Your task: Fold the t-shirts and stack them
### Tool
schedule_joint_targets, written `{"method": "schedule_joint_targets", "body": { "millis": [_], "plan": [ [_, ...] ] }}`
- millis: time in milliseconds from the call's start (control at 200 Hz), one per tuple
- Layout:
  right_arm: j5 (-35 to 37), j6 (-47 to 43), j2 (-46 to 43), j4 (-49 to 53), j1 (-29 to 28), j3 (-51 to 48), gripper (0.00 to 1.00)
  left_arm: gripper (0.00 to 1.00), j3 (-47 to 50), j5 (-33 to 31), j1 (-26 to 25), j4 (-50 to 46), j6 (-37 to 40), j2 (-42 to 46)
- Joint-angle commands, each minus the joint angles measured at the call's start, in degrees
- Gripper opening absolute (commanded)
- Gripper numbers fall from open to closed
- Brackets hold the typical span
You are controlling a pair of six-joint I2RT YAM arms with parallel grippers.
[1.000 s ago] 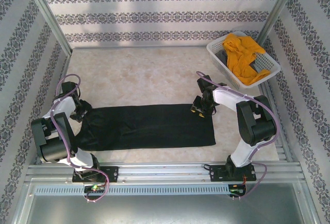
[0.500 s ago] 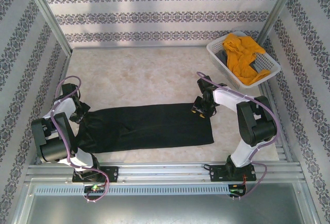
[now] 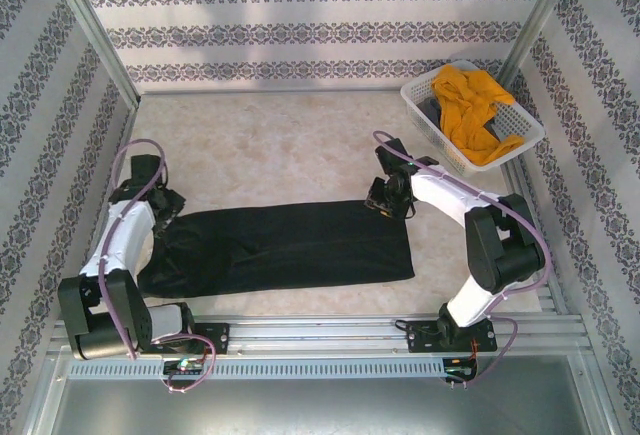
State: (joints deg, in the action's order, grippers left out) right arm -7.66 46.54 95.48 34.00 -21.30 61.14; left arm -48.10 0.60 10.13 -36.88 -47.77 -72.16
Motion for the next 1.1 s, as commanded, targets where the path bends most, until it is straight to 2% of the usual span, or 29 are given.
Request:
{"method": "schedule_joint_targets", "body": {
  "millis": [0, 100, 190, 335, 455, 645, 799, 959, 1094],
  "plan": [
    [-1.0, 1.0, 2.8, -0.4, -1.2, 1.2, 0.35, 0.32, 3.0, 4.7, -5.5, -0.2, -9.1, -1.5],
    [-1.6, 3.0, 5.0, -1.1, -1.3, 1.1, 0.35, 0.31, 4.5, 6.8, -8.8, 3.2, -12.0, -5.1],
    [-1.9, 4.9, 7.2, -1.3, -0.7, 0.7, 0.35, 0.31, 5.7, 9.6, -9.5, 6.0, -14.0, -9.2],
    [-1.9, 7.4, 9.9, -0.6, 1.3, 1.0, 0.34, 0.31, 6.9, 9.5, -9.6, 8.7, -14.8, -13.0],
    [-1.5, 7.8, 12.1, 1.5, 2.8, 4.5, 0.34, 0.32, 4.9, 10.1, -9.4, 10.5, -13.7, -18.1],
    [-1.8, 8.3, 17.5, 5.2, 5.3, 11.7, 0.35, 0.41, -2.4, 14.5, -9.3, 16.4, -13.7, -27.9],
    [-2.0, 7.4, 23.6, 7.6, 7.9, 21.5, 0.34, 0.47, -10.6, 15.3, -9.1, 18.9, -13.6, -34.8],
    [-5.9, 2.7, 33.5, 9.3, 10.4, 37.5, 0.35, 0.51, -21.2, 16.5, -7.5, 18.2, -11.7, -41.3],
    [-7.9, -4.3, 38.3, 10.9, 11.1, 49.6, 0.37, 0.55, -25.9, 14.4, -6.7, 15.8, -8.4, -40.2]
  ]
}}
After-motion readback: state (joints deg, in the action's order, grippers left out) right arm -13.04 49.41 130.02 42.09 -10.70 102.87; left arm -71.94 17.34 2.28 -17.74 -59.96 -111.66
